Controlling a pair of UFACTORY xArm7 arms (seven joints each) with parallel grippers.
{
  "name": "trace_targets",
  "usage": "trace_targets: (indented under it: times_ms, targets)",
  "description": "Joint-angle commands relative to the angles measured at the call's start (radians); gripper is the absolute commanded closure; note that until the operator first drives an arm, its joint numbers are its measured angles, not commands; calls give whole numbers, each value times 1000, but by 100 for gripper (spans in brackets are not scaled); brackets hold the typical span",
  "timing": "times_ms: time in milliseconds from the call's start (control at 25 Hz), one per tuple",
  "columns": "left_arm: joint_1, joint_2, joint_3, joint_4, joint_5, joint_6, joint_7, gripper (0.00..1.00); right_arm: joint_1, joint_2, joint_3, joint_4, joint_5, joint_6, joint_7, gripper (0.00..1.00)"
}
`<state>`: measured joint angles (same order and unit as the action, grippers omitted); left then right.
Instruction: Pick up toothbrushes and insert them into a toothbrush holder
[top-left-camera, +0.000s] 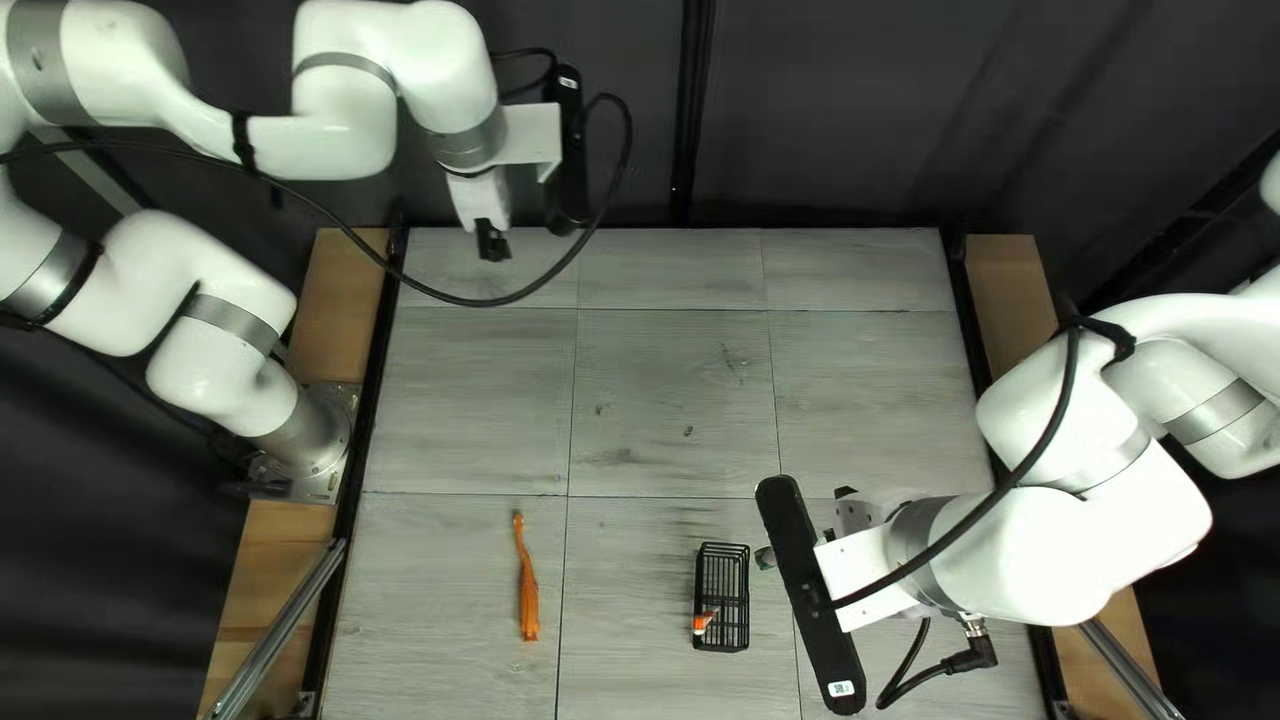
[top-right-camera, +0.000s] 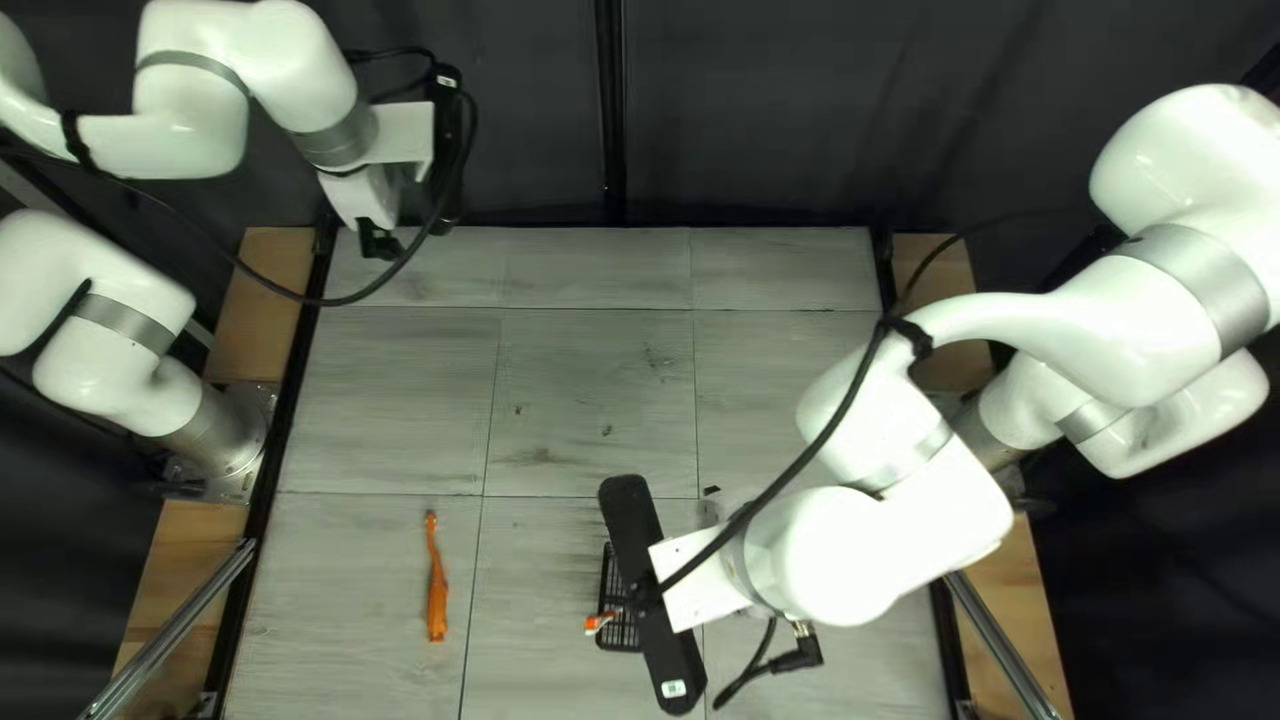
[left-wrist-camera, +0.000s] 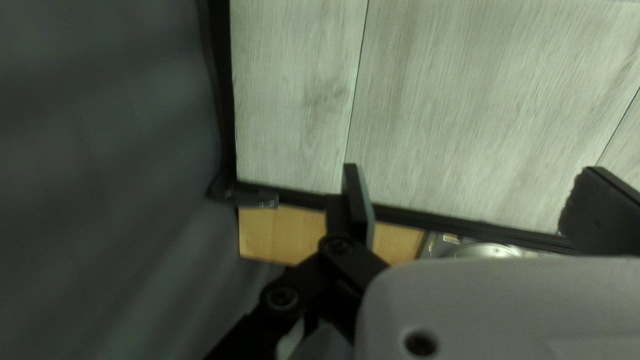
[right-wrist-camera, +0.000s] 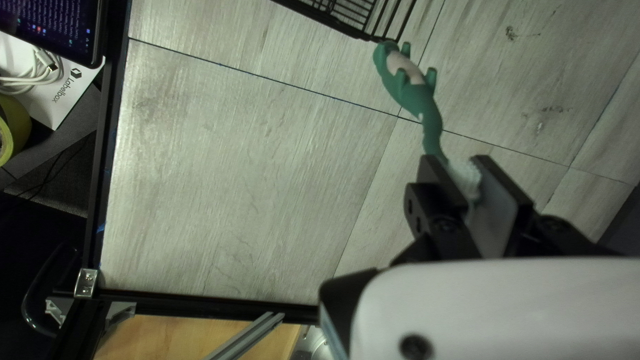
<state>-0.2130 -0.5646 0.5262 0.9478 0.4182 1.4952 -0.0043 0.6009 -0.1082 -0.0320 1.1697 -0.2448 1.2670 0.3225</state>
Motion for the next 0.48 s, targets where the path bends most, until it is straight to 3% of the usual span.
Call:
trace_targets:
  times_ms: [40, 480]
  targets:
    - [47, -16, 33, 6, -12, 41, -30, 0, 1, 7, 1, 4, -1, -1, -9, 98]
    - [70, -29, 59, 6, -18, 49, -38, 0, 4, 66, 0, 52, 10, 24, -75, 98]
